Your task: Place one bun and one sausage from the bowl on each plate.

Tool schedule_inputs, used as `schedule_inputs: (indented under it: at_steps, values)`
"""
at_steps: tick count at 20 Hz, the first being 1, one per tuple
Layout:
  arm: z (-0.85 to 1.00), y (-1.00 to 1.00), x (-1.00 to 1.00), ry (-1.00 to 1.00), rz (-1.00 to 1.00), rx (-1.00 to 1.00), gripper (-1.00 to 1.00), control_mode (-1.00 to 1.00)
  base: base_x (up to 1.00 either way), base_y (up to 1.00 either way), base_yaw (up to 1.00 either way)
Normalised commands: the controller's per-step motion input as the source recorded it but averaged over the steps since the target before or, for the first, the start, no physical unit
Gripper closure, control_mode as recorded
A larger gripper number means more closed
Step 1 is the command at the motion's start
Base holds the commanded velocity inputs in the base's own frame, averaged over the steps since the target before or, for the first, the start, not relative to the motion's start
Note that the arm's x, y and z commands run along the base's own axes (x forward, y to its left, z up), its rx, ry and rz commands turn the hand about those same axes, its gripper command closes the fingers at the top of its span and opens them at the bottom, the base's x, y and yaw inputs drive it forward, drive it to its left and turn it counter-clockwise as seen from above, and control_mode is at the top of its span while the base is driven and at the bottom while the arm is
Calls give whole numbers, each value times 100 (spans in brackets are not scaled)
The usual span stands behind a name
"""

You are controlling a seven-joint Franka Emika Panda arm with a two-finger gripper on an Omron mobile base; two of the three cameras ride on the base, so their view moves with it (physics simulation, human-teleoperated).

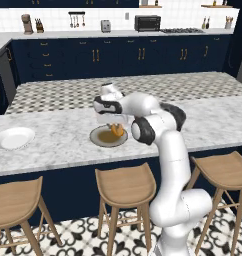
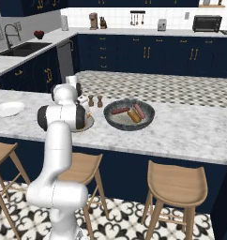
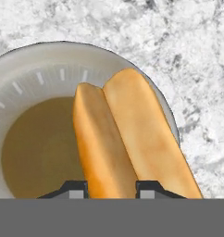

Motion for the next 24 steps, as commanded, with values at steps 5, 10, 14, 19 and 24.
schedule_inputs:
  at_steps: [5, 10, 14, 19, 24]
  values:
    - [-25, 0, -3, 2, 0, 0, 100, -100, 0, 0, 0]
    - [-2, 0, 0, 0, 0, 0, 100, -100, 0, 0, 0]
    - [0, 0, 0, 0, 0, 0, -100, -100, 0, 0, 0]
    - [0, 0, 0, 0, 0, 0, -100, -100, 0, 0, 0]
    - [2, -1, -4, -5, 0, 0, -100, -100, 0, 0, 0]
